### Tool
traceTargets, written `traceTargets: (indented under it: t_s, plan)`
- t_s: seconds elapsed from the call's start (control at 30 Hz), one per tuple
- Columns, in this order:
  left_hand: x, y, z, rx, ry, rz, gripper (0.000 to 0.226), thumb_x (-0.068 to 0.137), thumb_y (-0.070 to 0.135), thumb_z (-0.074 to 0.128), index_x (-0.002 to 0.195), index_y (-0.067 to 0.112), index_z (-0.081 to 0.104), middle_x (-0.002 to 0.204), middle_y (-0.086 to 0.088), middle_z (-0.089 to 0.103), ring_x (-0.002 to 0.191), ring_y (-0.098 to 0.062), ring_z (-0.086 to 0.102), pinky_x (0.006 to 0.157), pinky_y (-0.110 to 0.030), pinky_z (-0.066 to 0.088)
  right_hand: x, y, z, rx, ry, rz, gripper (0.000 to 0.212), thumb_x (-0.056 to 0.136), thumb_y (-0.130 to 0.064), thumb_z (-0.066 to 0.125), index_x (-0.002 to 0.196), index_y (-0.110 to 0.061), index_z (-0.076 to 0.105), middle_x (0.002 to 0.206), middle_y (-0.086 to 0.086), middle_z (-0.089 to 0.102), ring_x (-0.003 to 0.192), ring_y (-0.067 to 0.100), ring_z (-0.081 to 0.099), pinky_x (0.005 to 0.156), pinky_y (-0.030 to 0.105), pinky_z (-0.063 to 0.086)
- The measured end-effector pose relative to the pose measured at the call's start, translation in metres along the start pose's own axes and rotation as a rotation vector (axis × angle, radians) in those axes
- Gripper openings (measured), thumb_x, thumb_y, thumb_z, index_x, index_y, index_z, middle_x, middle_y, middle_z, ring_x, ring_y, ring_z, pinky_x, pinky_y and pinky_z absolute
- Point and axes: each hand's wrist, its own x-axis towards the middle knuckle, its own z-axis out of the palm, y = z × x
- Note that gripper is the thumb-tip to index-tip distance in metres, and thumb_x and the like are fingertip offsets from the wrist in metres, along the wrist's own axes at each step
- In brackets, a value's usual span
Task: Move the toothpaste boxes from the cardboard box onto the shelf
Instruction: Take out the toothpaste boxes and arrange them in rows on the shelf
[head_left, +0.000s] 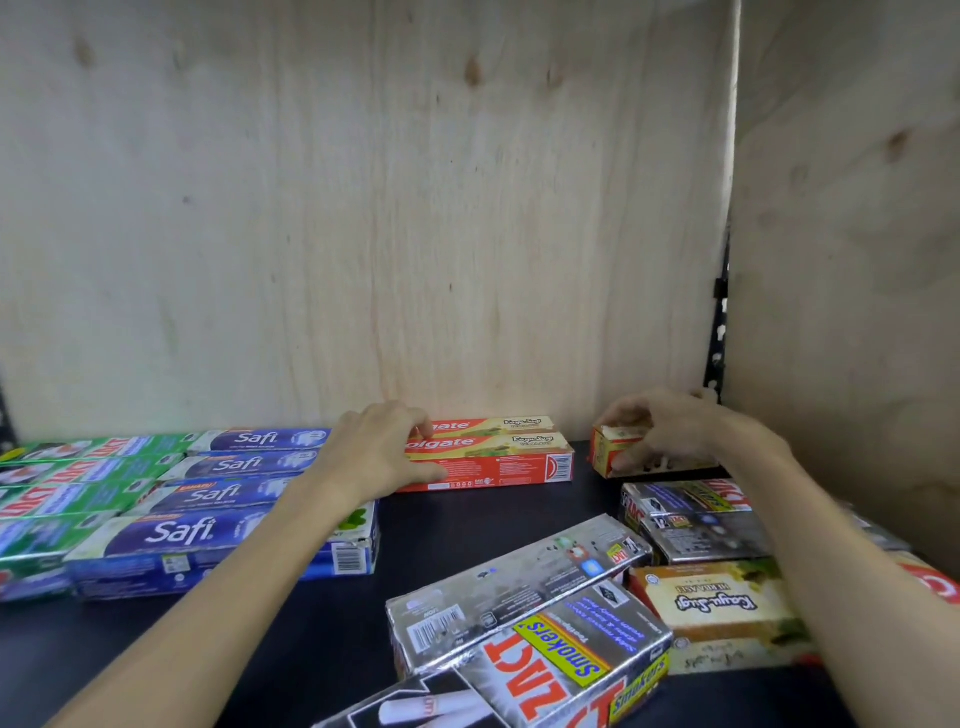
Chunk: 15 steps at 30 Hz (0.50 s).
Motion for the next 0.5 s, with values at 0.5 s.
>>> traceTargets:
  t_s: [0.5]
  plan:
    - [-0.005,0.035,-0.008,-0.818,0.117,0.165,0.05,0.075,0.046,0.086,0.118,0.032,0.068,0.11,0.014,0.071,0.103,0.002,0.066,0.091,-0.024,0.051,-0.007,-0.076,0.03,-0.001,0.342,-0.529,0.064,0.053,-0.079,0.074,0.11,-0.054,0.062,0.108,-0.03,0.065,0.11,0.0,0.053,0.103,0.04,0.027]
